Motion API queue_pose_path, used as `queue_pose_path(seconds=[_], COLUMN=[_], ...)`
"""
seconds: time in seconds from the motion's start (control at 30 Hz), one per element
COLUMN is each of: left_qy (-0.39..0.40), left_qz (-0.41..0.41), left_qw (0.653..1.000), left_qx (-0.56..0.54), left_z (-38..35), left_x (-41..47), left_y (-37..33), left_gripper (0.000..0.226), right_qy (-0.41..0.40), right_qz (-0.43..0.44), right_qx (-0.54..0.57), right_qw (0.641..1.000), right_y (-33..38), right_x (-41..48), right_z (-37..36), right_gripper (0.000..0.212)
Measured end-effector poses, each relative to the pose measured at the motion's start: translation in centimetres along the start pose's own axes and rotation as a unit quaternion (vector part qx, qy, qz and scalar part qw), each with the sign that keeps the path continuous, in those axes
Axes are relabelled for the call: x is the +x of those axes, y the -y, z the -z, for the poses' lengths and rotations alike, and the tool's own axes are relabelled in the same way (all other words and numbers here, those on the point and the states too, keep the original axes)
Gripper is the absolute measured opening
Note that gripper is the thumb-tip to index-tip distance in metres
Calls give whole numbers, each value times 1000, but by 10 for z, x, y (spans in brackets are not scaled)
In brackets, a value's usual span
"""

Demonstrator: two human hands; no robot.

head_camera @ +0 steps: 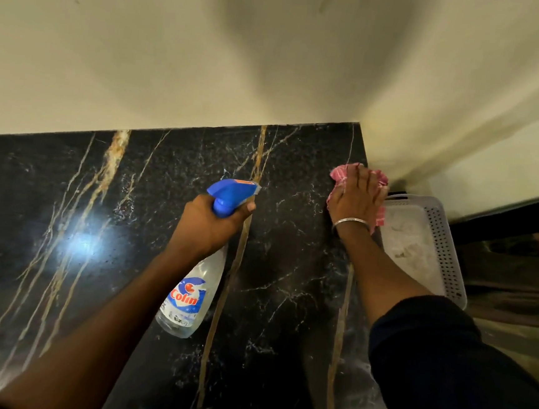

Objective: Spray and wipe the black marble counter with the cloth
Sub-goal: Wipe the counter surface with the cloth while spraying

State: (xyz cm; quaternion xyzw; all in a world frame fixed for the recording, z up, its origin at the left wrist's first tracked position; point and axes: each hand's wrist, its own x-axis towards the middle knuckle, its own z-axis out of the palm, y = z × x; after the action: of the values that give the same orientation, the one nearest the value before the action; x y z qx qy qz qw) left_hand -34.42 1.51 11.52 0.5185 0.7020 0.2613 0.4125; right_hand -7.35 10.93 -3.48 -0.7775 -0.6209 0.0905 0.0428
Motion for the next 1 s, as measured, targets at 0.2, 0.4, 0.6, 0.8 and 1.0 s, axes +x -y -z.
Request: queue_pose_path(seconds=[0.2, 0.4, 0.6, 0.8, 1.0], left_qy=[18, 31, 36, 35, 24], left_qz=[40, 61, 64, 57, 57], left_qw=[999, 997, 997, 998, 998], left_qx=[0, 18, 5, -7, -16], left_z=[1, -7, -5, 1, 0], left_x=[-4, -8, -11, -20, -33], left_y=[7, 1, -3, -7, -6], left_gripper=[34, 29, 24, 18, 15], right_qy=[48, 48, 4, 8, 57], right_qz=[115, 205, 73, -16, 83], right_qx=[22, 5, -19, -2, 12], right_qw=[992, 977, 997, 1000, 995], right_y=[76, 63, -21, -18, 56], right_x=[-48, -57, -27, -34, -89], right_z=[-20, -17, -4, -1, -18], right_gripper=[63, 61, 63, 63, 67])
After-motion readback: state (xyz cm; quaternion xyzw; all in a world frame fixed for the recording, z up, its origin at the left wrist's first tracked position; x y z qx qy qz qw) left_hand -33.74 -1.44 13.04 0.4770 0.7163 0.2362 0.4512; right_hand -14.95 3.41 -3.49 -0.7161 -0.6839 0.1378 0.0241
